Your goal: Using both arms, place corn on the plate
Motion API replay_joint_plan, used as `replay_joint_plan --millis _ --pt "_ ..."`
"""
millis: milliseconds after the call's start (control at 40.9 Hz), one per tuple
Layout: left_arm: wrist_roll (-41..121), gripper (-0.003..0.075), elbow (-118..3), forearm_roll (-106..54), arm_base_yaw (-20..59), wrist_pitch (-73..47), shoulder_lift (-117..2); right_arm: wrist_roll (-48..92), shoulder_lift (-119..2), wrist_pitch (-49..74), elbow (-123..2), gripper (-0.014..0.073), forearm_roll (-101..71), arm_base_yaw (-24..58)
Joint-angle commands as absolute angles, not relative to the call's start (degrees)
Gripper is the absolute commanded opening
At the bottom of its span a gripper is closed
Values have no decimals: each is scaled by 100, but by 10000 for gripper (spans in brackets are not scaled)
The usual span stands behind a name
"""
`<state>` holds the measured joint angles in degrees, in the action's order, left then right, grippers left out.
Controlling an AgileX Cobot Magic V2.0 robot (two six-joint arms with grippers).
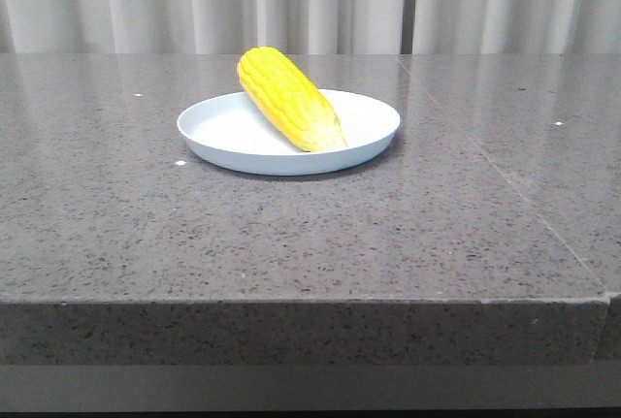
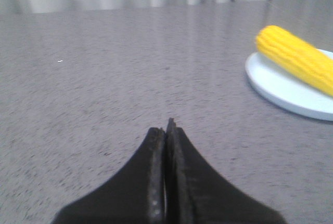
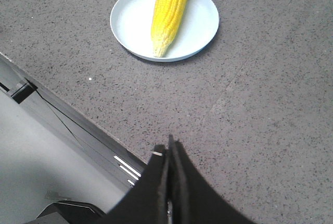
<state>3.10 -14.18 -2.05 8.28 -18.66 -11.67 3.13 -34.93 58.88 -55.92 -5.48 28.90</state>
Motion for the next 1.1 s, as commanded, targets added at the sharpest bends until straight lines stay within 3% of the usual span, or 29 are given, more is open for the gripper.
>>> replay_joint_plan --millis 0,415,708,1075 --pt "320 -20 -1006 -295 609 -770 -763 309 -3496 5474 -5709 -87 -579 2872" --pt "320 -20 85 -293 184 366 -17 309 -3496 5474 -5709 -87 -579 2872" --pt "320 -20 183 -305 -35 288 133 309 -3496 5474 -5709 -87 -579 2872" --pt "320 -20 183 -111 320 287 133 309 -3496 5474 -5709 -87 -579 2872"
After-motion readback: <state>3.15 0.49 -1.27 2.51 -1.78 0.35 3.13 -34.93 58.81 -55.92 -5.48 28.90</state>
